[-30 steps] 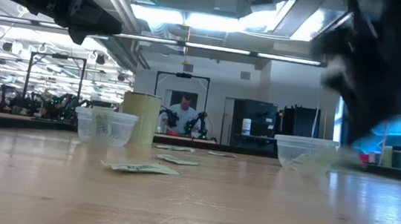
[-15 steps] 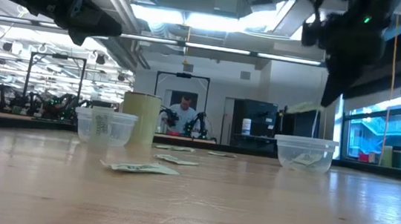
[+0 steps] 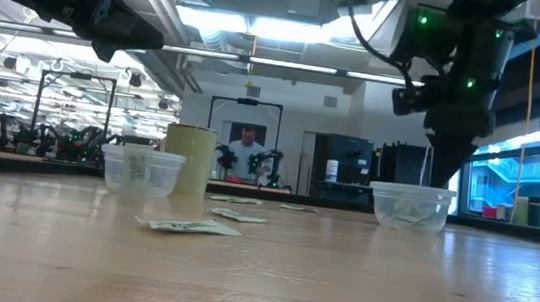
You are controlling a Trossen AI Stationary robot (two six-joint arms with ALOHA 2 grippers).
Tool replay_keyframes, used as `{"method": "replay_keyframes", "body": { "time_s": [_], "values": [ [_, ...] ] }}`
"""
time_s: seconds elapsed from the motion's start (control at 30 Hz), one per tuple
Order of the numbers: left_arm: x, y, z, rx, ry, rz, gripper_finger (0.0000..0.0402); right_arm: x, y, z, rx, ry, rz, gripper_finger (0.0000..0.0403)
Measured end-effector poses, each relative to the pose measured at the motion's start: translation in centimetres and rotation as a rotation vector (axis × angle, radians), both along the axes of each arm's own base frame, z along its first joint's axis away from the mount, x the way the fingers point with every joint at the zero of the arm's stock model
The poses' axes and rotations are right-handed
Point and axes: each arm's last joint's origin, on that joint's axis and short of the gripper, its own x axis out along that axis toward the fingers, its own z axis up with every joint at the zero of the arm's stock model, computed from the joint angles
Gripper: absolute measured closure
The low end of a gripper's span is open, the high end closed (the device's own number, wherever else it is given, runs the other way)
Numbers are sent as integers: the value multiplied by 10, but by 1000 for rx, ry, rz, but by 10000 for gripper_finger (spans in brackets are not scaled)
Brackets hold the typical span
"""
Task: Pick and place Stevia / Truvia into bins
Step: Put the stevia packet into the right transparent container, then put the stevia packet into the left transparent container
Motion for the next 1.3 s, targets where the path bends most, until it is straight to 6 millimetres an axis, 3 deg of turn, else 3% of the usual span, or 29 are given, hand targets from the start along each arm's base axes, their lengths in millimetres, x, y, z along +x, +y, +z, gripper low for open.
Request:
{"method": "replay_keyframes", "body": {
  "time_s": [0.27,0.47,0.7,0.83,1.0,1.17,1.3],
  "values": [
    [0,0,0,0,0,0,341,1,0,-3,-4,10,9,378],
    [0,0,0,0,0,0,341,1,0,-1,-6,18,18,313],
    [1,0,5,-8,-50,4,341,7,1,38,-97,-29,-58,244],
    [1,0,4,10,-44,0,341,12,14,53,-88,-151,-7,234],
    [2,-1,4,3,-32,-38,340,9,35,57,-76,-177,73,233],
    [23,-5,8,4,82,-149,338,5,47,63,-99,-207,117,233],
    [53,-8,11,136,240,-244,320,-1,44,72,-99,-248,108,233]
  ]
}}
